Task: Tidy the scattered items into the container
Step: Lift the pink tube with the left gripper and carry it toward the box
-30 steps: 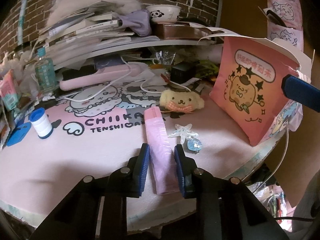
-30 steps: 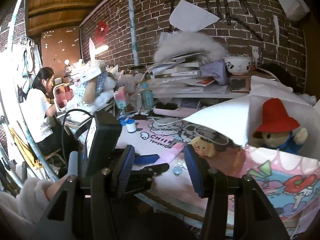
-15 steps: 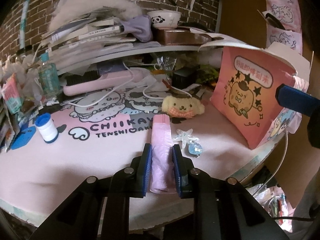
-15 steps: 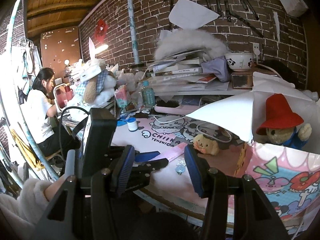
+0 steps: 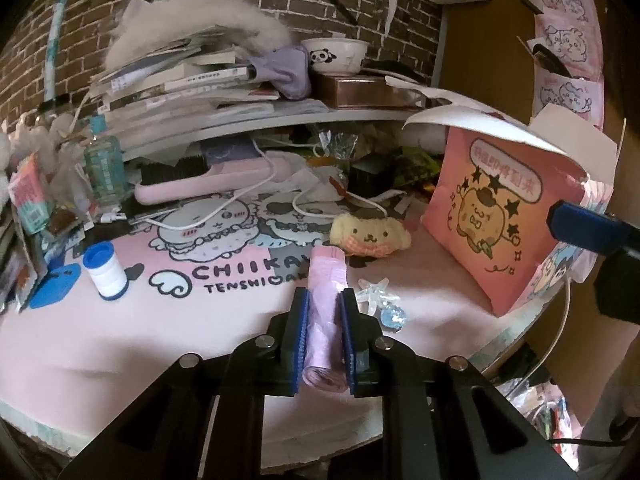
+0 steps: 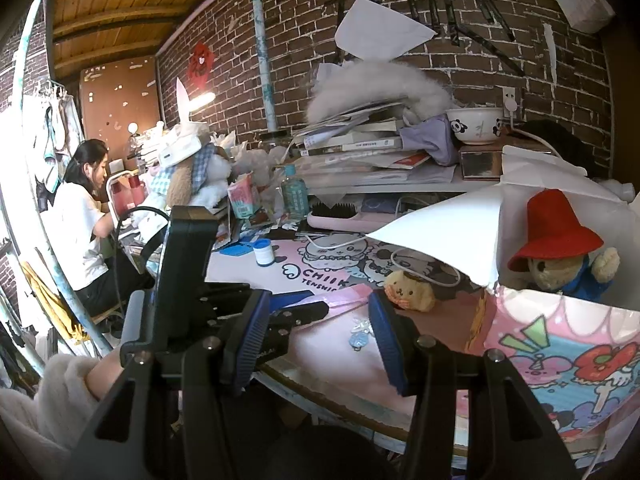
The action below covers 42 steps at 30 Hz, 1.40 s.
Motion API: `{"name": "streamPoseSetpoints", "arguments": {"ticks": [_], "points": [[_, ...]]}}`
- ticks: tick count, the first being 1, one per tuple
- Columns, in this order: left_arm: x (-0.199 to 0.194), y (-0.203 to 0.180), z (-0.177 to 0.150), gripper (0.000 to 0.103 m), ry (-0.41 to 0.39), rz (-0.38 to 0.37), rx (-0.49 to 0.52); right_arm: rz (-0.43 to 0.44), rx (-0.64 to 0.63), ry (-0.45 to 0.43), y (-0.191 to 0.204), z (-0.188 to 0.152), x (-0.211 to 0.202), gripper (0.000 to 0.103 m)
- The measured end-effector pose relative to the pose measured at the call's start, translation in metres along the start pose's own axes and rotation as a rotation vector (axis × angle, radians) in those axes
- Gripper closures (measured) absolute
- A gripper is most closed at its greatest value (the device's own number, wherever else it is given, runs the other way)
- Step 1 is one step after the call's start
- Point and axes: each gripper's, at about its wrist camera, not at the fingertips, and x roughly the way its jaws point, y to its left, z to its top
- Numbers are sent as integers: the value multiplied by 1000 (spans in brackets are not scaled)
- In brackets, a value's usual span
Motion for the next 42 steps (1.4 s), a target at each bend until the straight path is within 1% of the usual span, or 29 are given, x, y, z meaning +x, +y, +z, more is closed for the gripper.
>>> {"name": "streamPoseSetpoints", "arguments": {"ticks": [3, 7, 9, 10, 12, 13, 14, 15, 18, 20, 21, 22, 27, 30, 33, 35, 42], "points": [[-1, 0, 3, 95, 0, 4, 7, 0, 1, 0, 0, 0, 0, 54], [11, -3, -5, 95, 54, 10, 24, 0, 2, 0, -1, 1, -1, 54], [11, -4, -9, 94, 38, 17, 26, -1, 1, -3, -1, 1, -1, 54], [11, -5, -10, 91, 34, 14, 29, -1, 2, -4, -1, 1, -2, 54], [11, -7, -9, 79, 33, 25, 45, -1, 4, -2, -2, 1, -2, 54], [12, -8, -9, 76, 32, 40, 58, -1, 4, -1, -2, 0, -2, 54], [13, -8, -10, 70, 34, 52, 70, -1, 4, 0, -2, 0, -3, 54], [15, -9, -10, 68, 38, 55, 79, 0, 4, 0, -2, 0, -3, 54], [22, -7, -14, 69, 48, 44, 83, 1, 7, -2, -2, 1, -3, 54], [22, -6, -16, 72, 39, 35, 82, 1, 8, -1, -2, 1, -3, 54], [22, -7, -16, 83, 40, 30, 85, 1, 8, -1, -2, 1, -3, 54], [22, -7, -15, 87, 42, 23, 88, 2, 8, -1, -2, 1, -3, 54], [22, -9, -16, 88, 39, 24, 102, 4, 10, -1, -2, 0, -2, 54], [22, -9, -15, 88, 43, 7, 96, 8, 18, 0, -2, 0, -2, 54], [20, -9, -14, 88, 32, 13, 96, 8, 20, -1, -3, 0, -1, 54], [17, -8, -12, 88, 23, 6, 89, 11, 23, -2, -3, 1, -1, 54], [3, -4, 4, 88, -11, 17, 87, 10, 25, 0, -4, 2, -1, 54]]}}
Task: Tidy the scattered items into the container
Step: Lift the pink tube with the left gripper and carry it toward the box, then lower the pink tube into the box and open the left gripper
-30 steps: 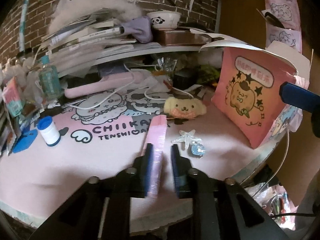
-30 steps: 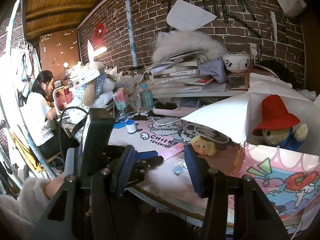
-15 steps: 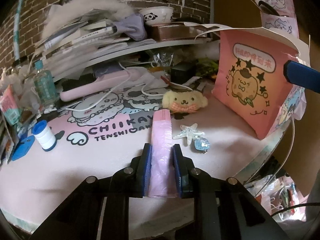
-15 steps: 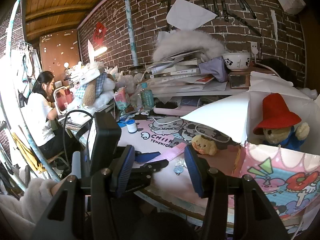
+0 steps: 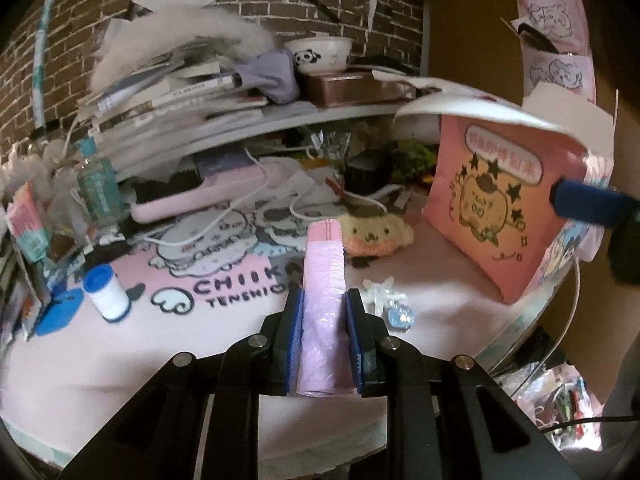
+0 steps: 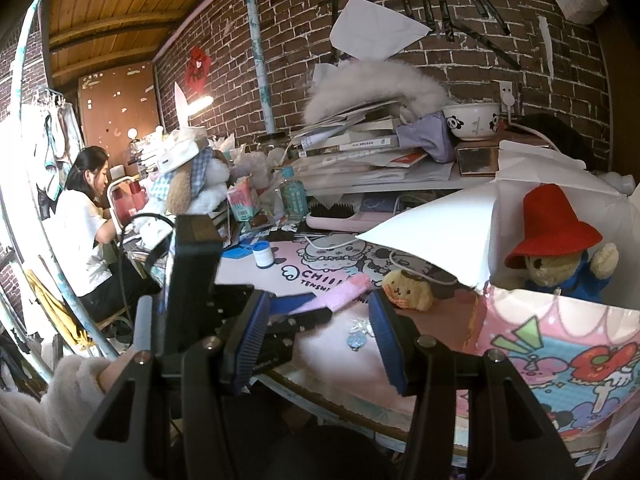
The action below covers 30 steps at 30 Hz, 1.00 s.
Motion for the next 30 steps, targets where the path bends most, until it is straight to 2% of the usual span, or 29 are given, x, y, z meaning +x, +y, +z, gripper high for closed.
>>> {"name": "streamPoseSetpoints", "arguments": {"ticks": [6, 17, 23, 25, 30], "points": [[-15, 2, 21, 88, -29, -8, 14, -9, -5, 7, 0, -1, 1, 54], [-49, -25, 93, 88, -133, -12, 147, -4, -2, 26, 2, -9, -1, 54], [-51, -62, 131, 88, -129, -165, 232, 15, 10, 54, 2, -20, 2, 54], [-47, -77, 143, 88, -106, -232, 260, 26, 14, 63, 2, -24, 3, 54], [-30, -114, 160, 88, -31, -331, 344, 40, 17, 68, 3, -28, 1, 54]]}}
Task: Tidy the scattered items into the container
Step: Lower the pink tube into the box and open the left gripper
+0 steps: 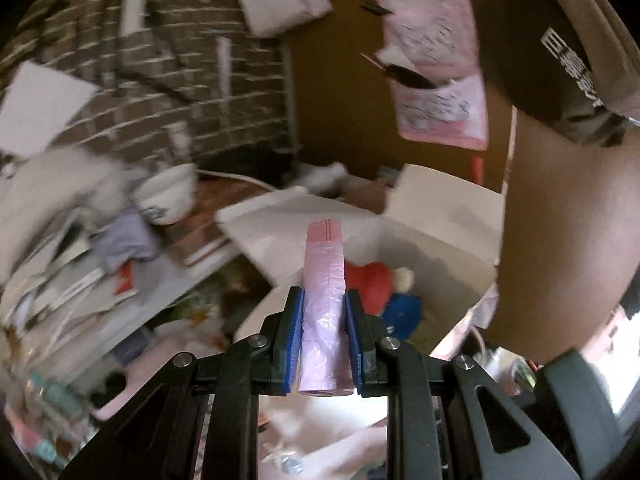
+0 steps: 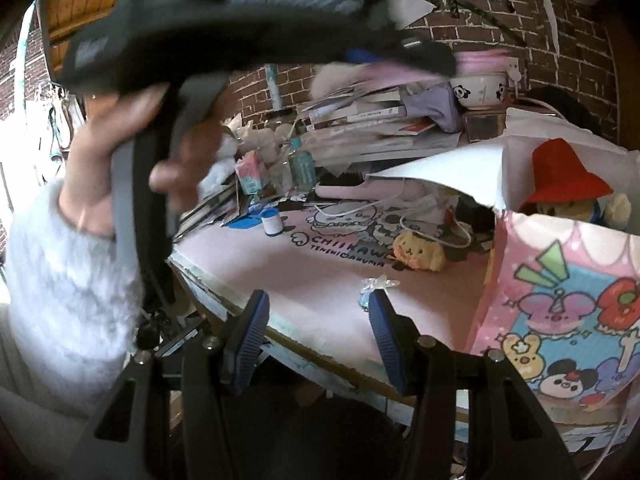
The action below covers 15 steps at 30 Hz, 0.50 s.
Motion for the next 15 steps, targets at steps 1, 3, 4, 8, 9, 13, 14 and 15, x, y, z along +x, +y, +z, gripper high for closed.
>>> {"name": "streamPoseSetpoints", "arguments": {"ticks": [1, 3, 4, 8, 9, 13, 14, 15], "points": [[6, -5, 5, 88, 17, -22, 13, 2, 0, -1, 0, 0, -1, 54], [18, -13, 14, 88, 54, -73, 37, 5, 2, -2, 0, -1, -2, 54], [23, -17, 17, 88, 77, -98, 54, 6, 3, -3, 1, -2, -3, 54], [41, -34, 27, 88, 155, -150, 117, 7, 10, -6, -1, -4, -7, 54], [46, -38, 29, 88, 172, -157, 134, 6, 12, -7, -1, -5, -8, 54], [58, -51, 30, 88, 214, -193, 184, 1, 24, -12, -4, -5, -13, 54], [60, -53, 29, 88, 223, -202, 190, 0, 26, -14, -5, -5, -15, 54], [62, -54, 27, 88, 229, -202, 194, -1, 28, -16, -5, -6, -16, 54]]}}
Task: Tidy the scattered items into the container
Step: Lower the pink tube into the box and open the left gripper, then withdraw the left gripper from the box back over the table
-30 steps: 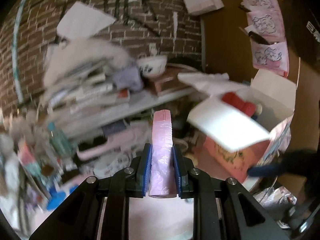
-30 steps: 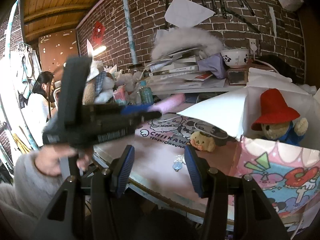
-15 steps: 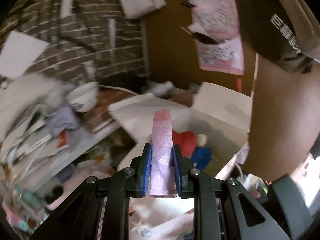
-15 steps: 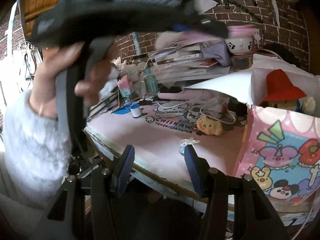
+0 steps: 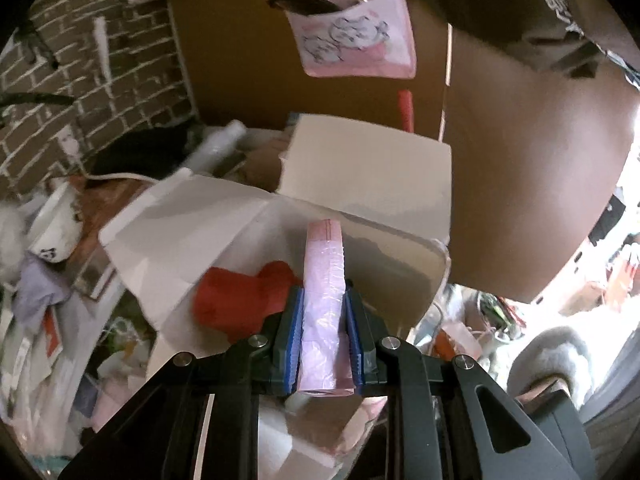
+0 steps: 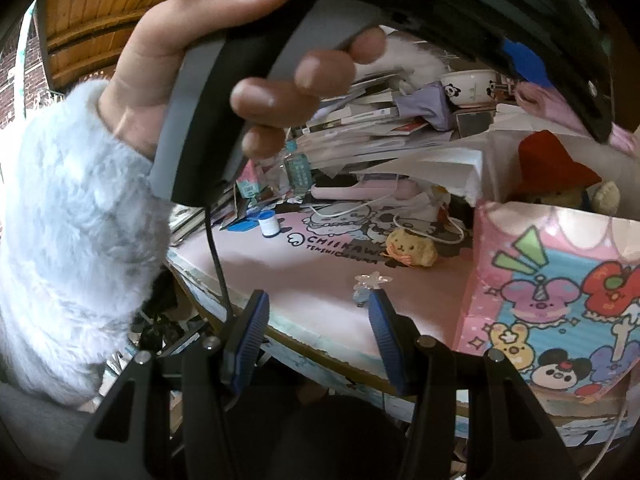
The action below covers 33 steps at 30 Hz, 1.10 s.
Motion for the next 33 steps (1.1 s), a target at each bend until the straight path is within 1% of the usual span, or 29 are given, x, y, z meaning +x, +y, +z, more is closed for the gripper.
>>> {"name": "streamPoseSetpoints", "arguments": {"ticks": [5, 7, 8, 9, 10, 11, 12, 14, 16, 17, 18, 26, 31, 32, 33], "points": [[9, -1, -7, 87, 22, 2, -3, -6, 3, -5, -1, -1, -6, 54], [11, 1, -10, 86, 19, 10, -9, -5, 5, -8, -1, -2, -8, 54], [11, 1, -11, 84, 14, 21, -7, -4, 5, -8, -1, -2, -9, 54], [10, 0, -12, 71, 8, 38, 1, -4, 5, -8, 0, -2, -9, 54], [8, -1, -13, 62, 0, 58, 13, -5, 4, -8, 1, -2, -10, 54], [6, -3, -13, 46, -12, 80, 25, -5, 3, -8, 1, -3, -11, 54], [4, -4, -13, 40, -25, 95, 33, -5, 2, -7, 2, -3, -11, 54], [-1, -4, -13, 39, -43, 94, 34, -7, 2, -6, 3, -3, -13, 54], [-4, -3, -13, 33, -59, 101, 30, -8, 2, -8, 3, -3, -13, 54], [-6, -3, -13, 27, -68, 104, 31, -10, 3, -8, 2, -2, -11, 54], [-7, -2, -13, 25, -73, 104, 31, -10, 4, -7, 2, -1, -10, 54], [-16, 3, -13, 23, -99, 126, 9, -14, 5, -8, 3, -2, -14, 54], [-27, 6, -17, 23, -126, 158, 2, -16, 5, -8, 2, -2, -16, 54], [-30, 7, -18, 22, -131, 169, -1, -16, 6, -7, 2, -2, -16, 54], [-33, 8, -20, 18, -136, 187, -5, -17, 8, -7, 2, -2, -16, 54]]}}
